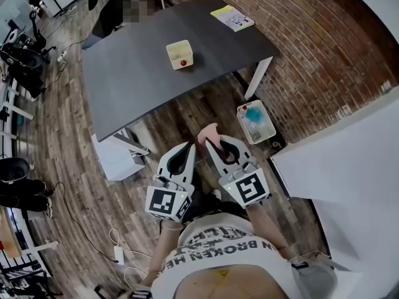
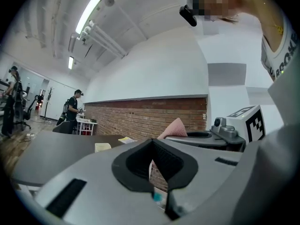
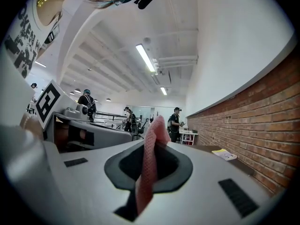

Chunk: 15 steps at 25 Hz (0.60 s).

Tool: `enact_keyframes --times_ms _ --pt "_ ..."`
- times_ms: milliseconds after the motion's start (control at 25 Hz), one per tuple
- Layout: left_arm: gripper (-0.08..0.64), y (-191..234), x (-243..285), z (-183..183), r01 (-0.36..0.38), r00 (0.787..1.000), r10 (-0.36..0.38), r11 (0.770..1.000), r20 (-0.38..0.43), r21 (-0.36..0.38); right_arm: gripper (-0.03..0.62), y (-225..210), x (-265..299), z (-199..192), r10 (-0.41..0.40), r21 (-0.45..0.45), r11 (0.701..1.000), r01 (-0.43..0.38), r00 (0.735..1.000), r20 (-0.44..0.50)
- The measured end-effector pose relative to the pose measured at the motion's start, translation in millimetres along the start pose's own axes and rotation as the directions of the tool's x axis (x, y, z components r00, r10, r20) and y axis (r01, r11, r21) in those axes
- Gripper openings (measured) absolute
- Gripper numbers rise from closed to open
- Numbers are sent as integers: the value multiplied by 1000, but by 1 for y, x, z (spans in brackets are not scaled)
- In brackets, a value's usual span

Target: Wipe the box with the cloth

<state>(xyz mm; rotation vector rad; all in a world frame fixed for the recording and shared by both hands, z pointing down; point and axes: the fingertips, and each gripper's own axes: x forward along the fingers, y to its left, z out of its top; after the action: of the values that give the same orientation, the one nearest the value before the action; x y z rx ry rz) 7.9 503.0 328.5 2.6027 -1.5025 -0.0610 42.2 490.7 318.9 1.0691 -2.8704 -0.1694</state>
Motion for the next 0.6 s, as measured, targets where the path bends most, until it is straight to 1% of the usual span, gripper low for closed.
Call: enact_keyframes --times_ms 280,400,600 --pt "6 67 57 8 40 999 -40 999 -22 -19 17 -43 70 -3 -49 -4 999 49 999 -11" --pt "6 98 79 14 64 998 -65 998 -26 -8 17 -60 105 -6 -76 5 997 77 997 -30" --pt "6 151 103 17 111 993 -111 994 -41 4 17 -71 165 -8 -102 -9 995 102 994 -35"
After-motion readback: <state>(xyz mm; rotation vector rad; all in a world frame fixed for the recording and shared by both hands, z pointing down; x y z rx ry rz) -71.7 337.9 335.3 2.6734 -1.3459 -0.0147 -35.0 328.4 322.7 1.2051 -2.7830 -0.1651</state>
